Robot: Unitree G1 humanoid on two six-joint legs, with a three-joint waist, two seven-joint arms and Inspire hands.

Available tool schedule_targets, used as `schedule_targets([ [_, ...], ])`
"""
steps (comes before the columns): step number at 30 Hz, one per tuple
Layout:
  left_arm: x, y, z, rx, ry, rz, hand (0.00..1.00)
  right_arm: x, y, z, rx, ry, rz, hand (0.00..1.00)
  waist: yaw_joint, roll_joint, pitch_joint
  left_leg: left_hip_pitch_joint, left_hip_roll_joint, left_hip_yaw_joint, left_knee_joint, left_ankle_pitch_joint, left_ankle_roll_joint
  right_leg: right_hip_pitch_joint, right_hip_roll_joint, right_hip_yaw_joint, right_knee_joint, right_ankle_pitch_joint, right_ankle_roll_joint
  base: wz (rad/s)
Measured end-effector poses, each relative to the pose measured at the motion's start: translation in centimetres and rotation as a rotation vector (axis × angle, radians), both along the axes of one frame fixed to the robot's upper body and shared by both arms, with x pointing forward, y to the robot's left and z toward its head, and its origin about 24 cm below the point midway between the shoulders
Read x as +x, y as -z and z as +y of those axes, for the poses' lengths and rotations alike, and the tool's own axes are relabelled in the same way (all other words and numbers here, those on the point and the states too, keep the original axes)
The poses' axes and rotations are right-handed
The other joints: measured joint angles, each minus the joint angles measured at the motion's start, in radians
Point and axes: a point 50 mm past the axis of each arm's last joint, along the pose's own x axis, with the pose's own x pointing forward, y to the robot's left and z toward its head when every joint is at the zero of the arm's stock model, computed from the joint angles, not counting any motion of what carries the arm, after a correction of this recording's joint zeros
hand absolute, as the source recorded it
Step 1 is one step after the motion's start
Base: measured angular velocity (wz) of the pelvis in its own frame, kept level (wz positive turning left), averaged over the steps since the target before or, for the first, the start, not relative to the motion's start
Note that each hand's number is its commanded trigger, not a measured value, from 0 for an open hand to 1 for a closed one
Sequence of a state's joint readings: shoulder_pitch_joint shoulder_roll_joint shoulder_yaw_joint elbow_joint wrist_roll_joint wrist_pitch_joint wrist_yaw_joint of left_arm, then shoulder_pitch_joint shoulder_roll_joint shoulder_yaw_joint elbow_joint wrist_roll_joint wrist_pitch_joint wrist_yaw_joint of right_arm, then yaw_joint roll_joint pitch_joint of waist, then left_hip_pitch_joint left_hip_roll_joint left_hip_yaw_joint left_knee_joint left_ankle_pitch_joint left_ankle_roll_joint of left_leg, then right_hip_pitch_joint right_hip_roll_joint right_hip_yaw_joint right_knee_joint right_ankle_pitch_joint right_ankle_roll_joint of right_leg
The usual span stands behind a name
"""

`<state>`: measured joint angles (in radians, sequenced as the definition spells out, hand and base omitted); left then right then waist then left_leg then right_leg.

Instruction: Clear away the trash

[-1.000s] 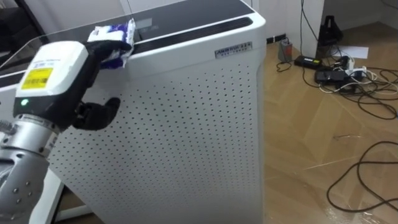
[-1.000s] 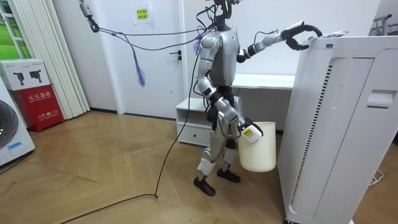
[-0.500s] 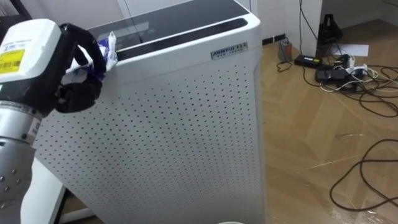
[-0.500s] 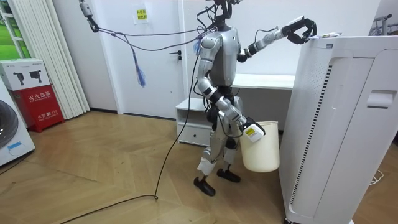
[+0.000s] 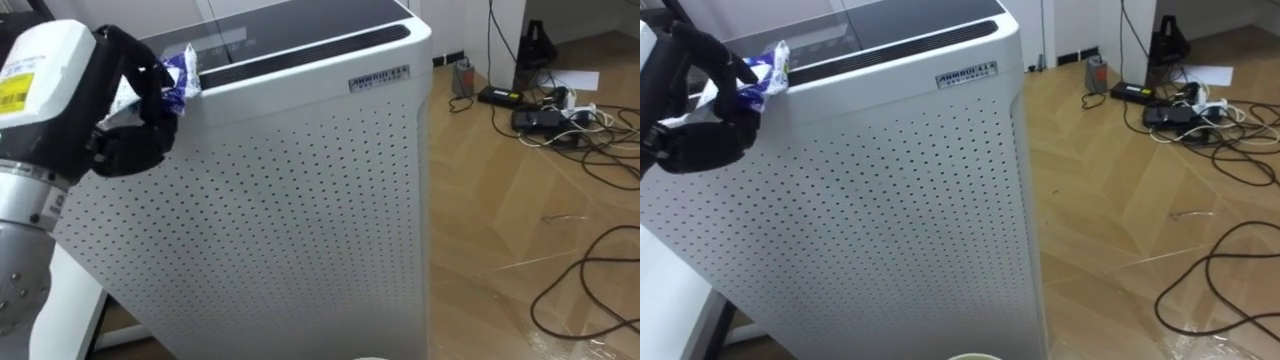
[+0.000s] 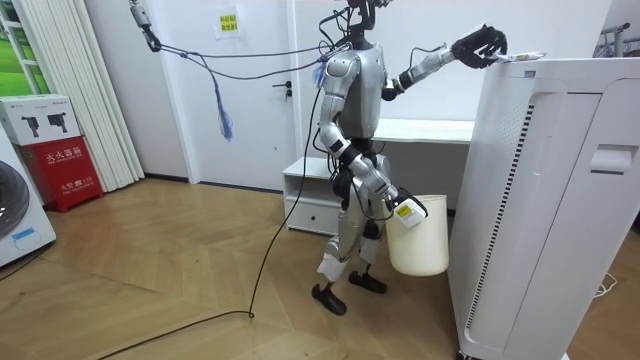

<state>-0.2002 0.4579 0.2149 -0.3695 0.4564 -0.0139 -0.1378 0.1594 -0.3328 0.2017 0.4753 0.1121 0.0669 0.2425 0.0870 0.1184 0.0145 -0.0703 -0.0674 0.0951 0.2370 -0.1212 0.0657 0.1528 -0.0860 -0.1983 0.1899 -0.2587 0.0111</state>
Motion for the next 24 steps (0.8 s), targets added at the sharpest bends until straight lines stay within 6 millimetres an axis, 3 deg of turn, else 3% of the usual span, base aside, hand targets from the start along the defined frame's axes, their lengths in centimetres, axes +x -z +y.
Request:
schedule_targets([
  [6,-1.4,0.2,-2.4,-0.164,0.259,0.005,1.00,0.0,0.2,0.8,0.019,-0.009,0.001,1.00,0.000,-0.008,-0.0075,-0.003,-0.002,-0.006,0.002,0.002,0.002,0.000,0.000,-0.008,0.000,0.000,0.000,0.03],
  [10,-1.9,1.2,-3.8,-0.307,0.447,0.068,1.00,0.0,0.3,1.4,0.037,-0.011,0.002,1.00,-0.002,-0.014,-0.0072,-0.002,-0.001,-0.009,0.007,0.003,0.002,0.004,0.000,-0.009,0.000,0.000,0.000,0.01],
  [16,-2.4,4.0,-7.0,-0.292,0.684,0.303,1.00,0.0,0.4,2.2,0.062,-0.014,-0.002,1.00,-0.001,-0.015,-0.0074,-0.024,0.006,-0.009,0.024,0.005,0.002,-0.017,0.002,-0.009,0.017,0.000,0.000,-0.01],
  [24,-2.6,4.0,-7.3,-0.254,0.735,0.335,1.00,0.0,0.5,2.4,0.063,-0.022,0.002,1.00,0.001,-0.026,-0.0085,-0.026,0.003,-0.009,0.024,0.008,0.006,-0.027,0.005,-0.003,0.031,0.000,0.001,0.00],
])
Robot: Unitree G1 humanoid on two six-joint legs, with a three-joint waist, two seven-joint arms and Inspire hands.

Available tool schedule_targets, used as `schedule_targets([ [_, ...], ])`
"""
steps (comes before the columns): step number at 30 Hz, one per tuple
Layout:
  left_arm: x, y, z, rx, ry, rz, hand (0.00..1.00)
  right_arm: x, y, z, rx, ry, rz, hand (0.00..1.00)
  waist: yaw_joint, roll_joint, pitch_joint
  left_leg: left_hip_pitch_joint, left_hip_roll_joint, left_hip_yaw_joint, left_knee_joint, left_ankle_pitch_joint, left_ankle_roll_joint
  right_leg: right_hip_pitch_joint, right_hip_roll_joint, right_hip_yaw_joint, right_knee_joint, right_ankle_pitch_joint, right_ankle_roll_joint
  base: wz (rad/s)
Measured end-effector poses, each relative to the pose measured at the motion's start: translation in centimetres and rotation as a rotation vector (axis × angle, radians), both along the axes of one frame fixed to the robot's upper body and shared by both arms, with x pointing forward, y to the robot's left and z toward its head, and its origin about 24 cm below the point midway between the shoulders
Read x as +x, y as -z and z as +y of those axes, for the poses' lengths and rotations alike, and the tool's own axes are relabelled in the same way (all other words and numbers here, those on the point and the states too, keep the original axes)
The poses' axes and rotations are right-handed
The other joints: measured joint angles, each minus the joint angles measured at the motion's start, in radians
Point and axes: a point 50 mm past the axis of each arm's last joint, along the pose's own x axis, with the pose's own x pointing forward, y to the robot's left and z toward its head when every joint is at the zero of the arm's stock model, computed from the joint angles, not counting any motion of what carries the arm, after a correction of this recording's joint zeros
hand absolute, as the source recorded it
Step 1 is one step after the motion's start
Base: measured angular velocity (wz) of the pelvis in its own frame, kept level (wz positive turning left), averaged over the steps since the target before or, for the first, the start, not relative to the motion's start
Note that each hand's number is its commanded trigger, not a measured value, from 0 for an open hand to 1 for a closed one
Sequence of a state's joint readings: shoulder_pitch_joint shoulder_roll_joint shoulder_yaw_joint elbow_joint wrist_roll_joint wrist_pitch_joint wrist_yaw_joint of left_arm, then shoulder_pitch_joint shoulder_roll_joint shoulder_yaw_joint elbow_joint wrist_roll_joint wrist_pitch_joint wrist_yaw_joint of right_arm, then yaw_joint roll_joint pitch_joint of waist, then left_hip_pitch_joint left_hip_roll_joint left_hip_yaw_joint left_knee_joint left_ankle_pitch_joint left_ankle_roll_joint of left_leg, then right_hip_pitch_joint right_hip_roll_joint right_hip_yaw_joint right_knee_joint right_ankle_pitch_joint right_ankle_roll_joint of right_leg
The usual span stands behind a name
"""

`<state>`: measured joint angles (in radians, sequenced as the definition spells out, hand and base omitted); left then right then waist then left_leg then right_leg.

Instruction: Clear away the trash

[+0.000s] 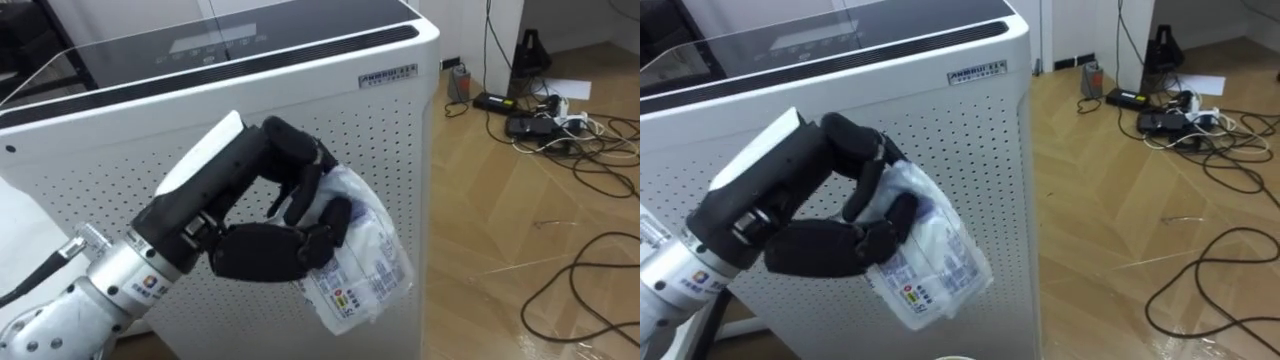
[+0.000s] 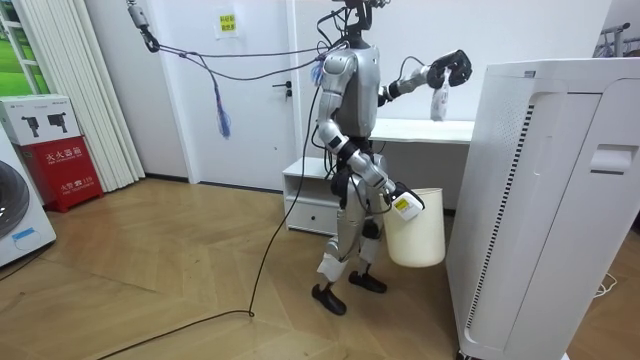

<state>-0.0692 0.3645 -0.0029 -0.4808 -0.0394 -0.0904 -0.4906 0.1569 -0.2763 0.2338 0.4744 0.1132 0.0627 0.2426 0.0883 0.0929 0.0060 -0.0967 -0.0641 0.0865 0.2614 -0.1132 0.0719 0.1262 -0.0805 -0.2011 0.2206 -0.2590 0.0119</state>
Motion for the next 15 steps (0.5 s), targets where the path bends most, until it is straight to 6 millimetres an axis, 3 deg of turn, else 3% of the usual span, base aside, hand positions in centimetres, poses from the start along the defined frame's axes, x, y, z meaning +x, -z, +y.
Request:
schedule_targets([
  [5,-0.1,0.1,0.1,-0.033,0.019,0.012,1.00,0.1,-0.1,-0.1,-0.002,-0.001,-0.017,1.00,-0.003,-0.012,0.0025,-0.006,-0.001,-0.007,0.005,0.000,0.000,-0.001,0.001,-0.004,0.001,0.000,0.000,0.02],
  [8,-0.2,1.2,0.4,-0.035,0.008,0.052,1.00,0.5,-0.3,-0.1,-0.007,0.006,-0.033,1.00,-0.004,-0.011,0.0020,-0.033,0.002,-0.008,0.011,0.004,0.001,-0.026,0.004,-0.005,0.004,0.000,0.000,0.02],
  [15,0.8,6.8,0.2,-0.060,-0.019,0.302,1.00,3.4,-0.3,-0.6,-0.042,0.020,-0.043,1.00,-0.025,-0.007,0.0070,-0.121,0.002,-0.024,0.013,0.030,0.008,-0.120,0.004,-0.024,0.034,0.002,-0.002,0.09],
])
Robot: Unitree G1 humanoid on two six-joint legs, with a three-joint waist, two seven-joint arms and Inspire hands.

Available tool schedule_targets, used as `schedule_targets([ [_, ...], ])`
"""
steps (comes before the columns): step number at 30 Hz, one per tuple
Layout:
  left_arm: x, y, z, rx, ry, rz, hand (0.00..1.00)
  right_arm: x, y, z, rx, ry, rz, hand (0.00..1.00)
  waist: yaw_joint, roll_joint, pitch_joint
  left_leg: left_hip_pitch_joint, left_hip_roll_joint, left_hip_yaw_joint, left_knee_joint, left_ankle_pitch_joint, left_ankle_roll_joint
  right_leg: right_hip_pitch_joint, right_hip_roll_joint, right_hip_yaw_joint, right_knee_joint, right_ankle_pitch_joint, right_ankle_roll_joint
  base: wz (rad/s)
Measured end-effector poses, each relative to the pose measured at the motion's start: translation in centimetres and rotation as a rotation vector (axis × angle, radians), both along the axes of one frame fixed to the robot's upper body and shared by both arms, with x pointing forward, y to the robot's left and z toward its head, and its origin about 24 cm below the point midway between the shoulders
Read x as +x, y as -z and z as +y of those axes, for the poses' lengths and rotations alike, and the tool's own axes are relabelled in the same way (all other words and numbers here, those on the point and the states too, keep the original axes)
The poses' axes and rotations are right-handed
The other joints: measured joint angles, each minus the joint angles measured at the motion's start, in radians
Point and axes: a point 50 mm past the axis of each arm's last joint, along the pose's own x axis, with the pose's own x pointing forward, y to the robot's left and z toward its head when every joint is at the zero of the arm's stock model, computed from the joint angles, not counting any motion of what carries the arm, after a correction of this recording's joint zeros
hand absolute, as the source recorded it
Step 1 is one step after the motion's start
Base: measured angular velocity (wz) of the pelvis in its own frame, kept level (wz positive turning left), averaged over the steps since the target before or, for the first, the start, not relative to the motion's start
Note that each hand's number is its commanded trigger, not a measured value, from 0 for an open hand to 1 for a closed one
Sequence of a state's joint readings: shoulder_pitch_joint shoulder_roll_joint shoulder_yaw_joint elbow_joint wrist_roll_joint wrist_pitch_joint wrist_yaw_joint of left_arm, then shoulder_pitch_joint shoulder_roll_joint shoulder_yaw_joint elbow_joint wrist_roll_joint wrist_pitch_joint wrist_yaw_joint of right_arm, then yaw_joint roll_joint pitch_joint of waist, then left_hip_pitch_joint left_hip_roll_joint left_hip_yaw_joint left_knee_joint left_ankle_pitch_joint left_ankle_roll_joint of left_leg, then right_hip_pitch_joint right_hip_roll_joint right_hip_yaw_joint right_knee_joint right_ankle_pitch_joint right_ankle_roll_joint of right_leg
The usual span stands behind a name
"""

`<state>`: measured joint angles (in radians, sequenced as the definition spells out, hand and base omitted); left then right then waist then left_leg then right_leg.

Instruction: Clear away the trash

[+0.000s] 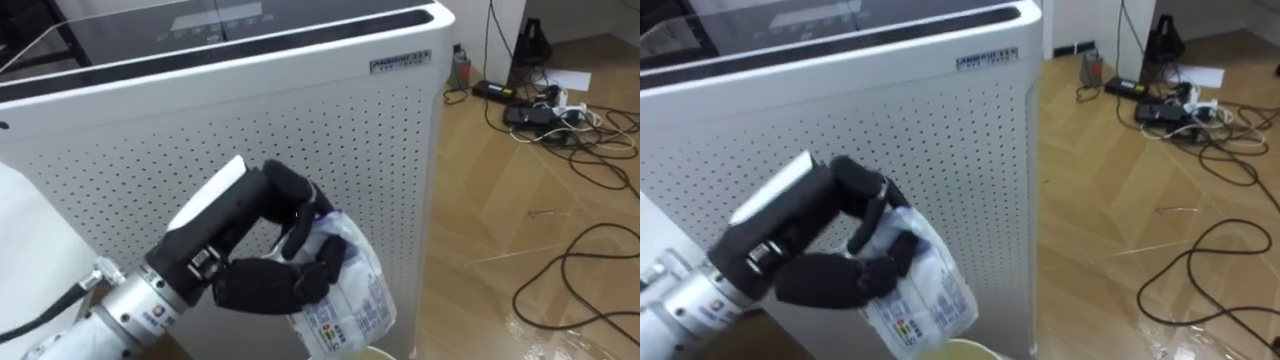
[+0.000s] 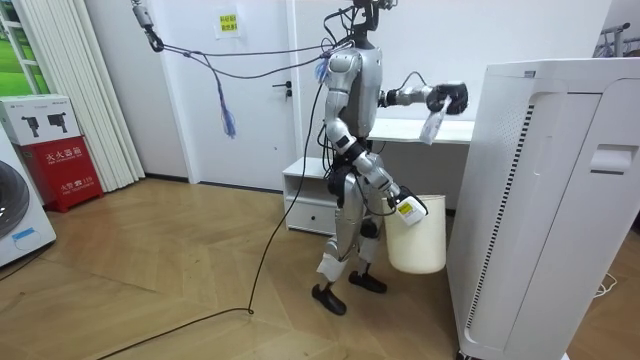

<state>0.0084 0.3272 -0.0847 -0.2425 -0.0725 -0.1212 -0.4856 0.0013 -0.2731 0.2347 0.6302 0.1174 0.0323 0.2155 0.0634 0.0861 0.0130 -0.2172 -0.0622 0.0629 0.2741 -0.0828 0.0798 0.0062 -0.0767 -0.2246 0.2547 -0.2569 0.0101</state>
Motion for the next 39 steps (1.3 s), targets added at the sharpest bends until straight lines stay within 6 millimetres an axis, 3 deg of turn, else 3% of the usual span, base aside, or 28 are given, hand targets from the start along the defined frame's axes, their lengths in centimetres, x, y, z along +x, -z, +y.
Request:
schedule_targets([
  [2,0.3,1.1,-0.1,0.015,-0.001,0.046,1.00,0.7,-0.2,0.1,-0.012,-0.006,-0.014,1.00,0.001,-0.002,0.0042,-0.019,0.001,-0.001,0.000,0.005,0.000,-0.022,0.000,0.000,0.008,0.000,0.000,0.05],
  [4,0.7,1.7,-0.5,0.030,0.006,0.066,1.00,1.4,-0.4,0.0,-0.022,-0.008,-0.032,1.00,-0.001,-0.002,0.0133,-0.037,0.001,-0.003,-0.001,0.010,0.000,-0.040,0.001,-0.001,0.007,0.002,-0.001,0.00],
  [11,2.3,2.6,-1.8,0.022,0.019,0.090,1.00,2.9,-0.3,0.5,-0.034,0.006,-0.041,1.00,0.003,-0.003,0.0169,-0.104,0.004,-0.007,-0.006,0.024,0.000,-0.115,0.003,-0.001,0.024,0.006,-0.003,0.00],
  [16,2.4,6.6,-2.7,0.077,0.035,0.249,1.00,4.0,-0.7,1.6,-0.035,-0.015,-0.070,1.00,-0.001,-0.015,0.0249,-0.126,0.008,-0.004,-0.007,0.026,0.000,-0.161,0.001,0.005,0.058,0.005,-0.002,-0.04],
  [19,2.5,7.9,-2.4,0.089,0.000,0.298,1.00,5.0,-1.3,2.1,-0.029,-0.017,-0.099,1.00,-0.001,-0.023,0.0298,-0.158,0.013,0.008,-0.005,0.032,-0.001,-0.185,0.004,0.006,0.056,0.006,-0.003,-0.07],
  [24,2.4,9.0,-2.3,0.102,-0.029,0.336,0.96,5.4,-1.5,2.5,-0.019,-0.022,-0.111,1.00,0.001,-0.026,0.0289,-0.167,0.016,0.018,-0.004,0.033,0.002,-0.200,0.006,0.021,0.060,0.008,-0.006,-0.06],
  [25,2.4,9.1,-2.3,0.102,-0.032,0.338,0.69,5.4,-1.5,2.5,-0.018,-0.023,-0.111,1.00,0.000,-0.027,0.0282,-0.167,0.016,0.019,-0.004,0.034,0.002,-0.201,0.005,0.022,0.061,0.008,-0.006,0.00],
  [26,2.4,9.1,-2.3,0.102,-0.034,0.339,0.53,5.4,-1.5,2.5,-0.018,-0.024,-0.111,1.00,-0.001,-0.027,0.0280,-0.167,0.016,0.019,-0.004,0.034,0.002,-0.201,0.005,0.023,0.062,0.008,-0.006,0.00],
  [27,2.4,9.2,-2.3,0.103,-0.035,0.341,0.00,5.3,-1.5,2.6,-0.016,-0.025,-0.110,1.00,-0.003,-0.028,0.0279,-0.167,0.016,0.018,-0.003,0.034,0.002,-0.201,0.005,0.022,0.064,0.008,-0.006,0.00],
  [39,2.1,11.3,-1.6,0.273,-0.046,0.382,0.00,5.2,-1.4,2.6,-0.008,-0.030,-0.100,1.00,-0.001,-0.028,0.0276,-0.172,0.015,0.004,0.001,0.043,0.001,-0.203,0.006,0.003,0.073,0.008,-0.007,0.03],
])
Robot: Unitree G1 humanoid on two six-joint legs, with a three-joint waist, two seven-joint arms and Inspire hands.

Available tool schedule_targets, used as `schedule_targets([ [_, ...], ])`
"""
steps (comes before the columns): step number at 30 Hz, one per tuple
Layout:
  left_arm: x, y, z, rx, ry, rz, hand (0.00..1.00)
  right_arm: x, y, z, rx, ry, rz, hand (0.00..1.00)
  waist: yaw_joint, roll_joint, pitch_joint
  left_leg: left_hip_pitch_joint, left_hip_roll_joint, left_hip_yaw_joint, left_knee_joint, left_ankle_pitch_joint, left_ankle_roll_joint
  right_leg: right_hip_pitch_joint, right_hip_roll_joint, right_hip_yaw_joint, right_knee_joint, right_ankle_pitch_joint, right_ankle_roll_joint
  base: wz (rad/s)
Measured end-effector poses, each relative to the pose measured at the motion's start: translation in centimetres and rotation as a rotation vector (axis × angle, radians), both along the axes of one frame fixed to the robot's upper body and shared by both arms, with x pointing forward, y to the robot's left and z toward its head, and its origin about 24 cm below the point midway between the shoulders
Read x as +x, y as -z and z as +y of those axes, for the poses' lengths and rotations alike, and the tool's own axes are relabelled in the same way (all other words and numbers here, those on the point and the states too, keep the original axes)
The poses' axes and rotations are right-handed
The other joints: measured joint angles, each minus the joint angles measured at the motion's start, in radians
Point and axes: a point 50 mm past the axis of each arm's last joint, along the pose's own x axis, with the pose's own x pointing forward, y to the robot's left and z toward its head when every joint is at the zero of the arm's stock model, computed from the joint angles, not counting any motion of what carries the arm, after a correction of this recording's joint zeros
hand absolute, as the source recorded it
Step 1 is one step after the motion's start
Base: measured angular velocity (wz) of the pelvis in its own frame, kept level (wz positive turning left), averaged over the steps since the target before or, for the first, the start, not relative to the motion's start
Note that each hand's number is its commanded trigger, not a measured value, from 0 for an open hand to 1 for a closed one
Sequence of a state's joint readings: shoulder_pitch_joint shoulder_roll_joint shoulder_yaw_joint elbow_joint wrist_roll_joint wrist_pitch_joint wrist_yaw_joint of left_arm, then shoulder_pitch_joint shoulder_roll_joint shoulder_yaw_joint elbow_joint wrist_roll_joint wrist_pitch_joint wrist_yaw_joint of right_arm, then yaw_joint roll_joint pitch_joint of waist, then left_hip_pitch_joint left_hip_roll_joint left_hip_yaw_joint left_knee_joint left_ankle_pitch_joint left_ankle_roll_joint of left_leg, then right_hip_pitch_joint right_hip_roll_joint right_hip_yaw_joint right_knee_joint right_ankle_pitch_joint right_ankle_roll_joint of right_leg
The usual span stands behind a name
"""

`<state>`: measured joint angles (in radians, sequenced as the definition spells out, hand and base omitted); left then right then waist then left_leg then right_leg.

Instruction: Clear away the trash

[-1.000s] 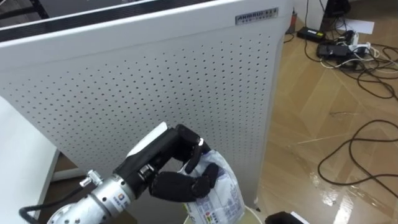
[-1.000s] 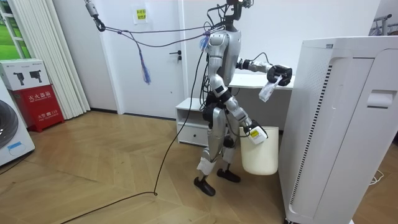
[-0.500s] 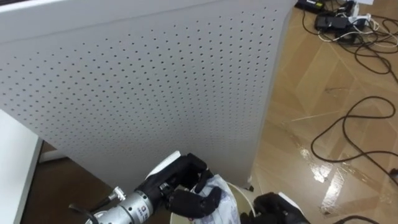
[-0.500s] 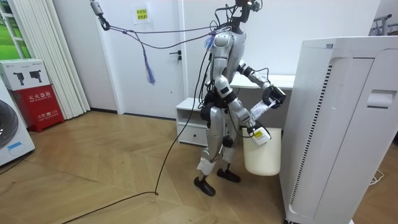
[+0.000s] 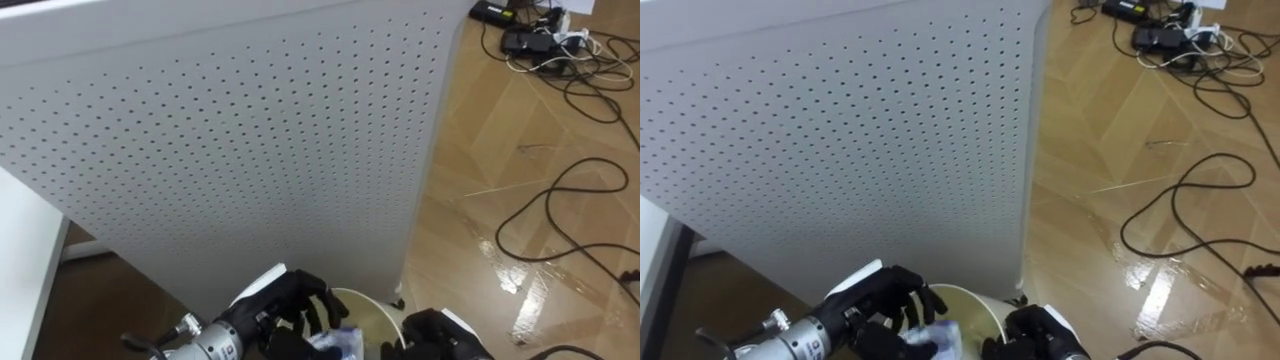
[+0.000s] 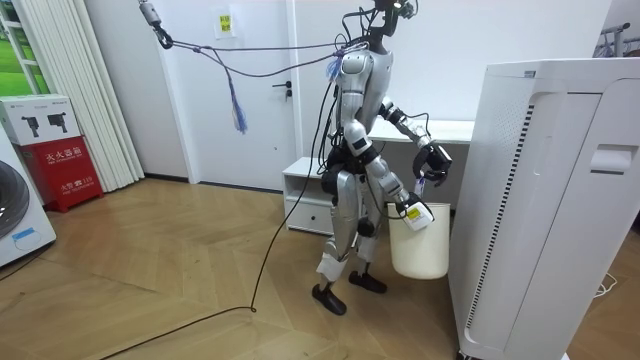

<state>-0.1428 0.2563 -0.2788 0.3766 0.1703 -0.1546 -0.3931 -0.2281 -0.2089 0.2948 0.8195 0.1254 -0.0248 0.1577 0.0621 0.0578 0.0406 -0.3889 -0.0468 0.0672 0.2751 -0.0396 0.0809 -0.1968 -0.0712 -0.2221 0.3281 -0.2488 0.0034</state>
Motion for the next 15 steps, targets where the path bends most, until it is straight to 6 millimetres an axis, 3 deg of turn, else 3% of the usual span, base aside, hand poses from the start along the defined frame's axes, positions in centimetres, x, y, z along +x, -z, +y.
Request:
schedule_targets([
  [15,-0.14,0.24,-0.03,0.000,0.024,0.024,0.00,-0.08,0.02,-0.27,0.003,-0.012,0.006,1.00,-0.004,-0.002,-0.0010,-0.001,0.001,-0.001,0.007,0.004,0.000,0.001,-0.001,0.000,0.008,0.000,-0.001,0.00],
])
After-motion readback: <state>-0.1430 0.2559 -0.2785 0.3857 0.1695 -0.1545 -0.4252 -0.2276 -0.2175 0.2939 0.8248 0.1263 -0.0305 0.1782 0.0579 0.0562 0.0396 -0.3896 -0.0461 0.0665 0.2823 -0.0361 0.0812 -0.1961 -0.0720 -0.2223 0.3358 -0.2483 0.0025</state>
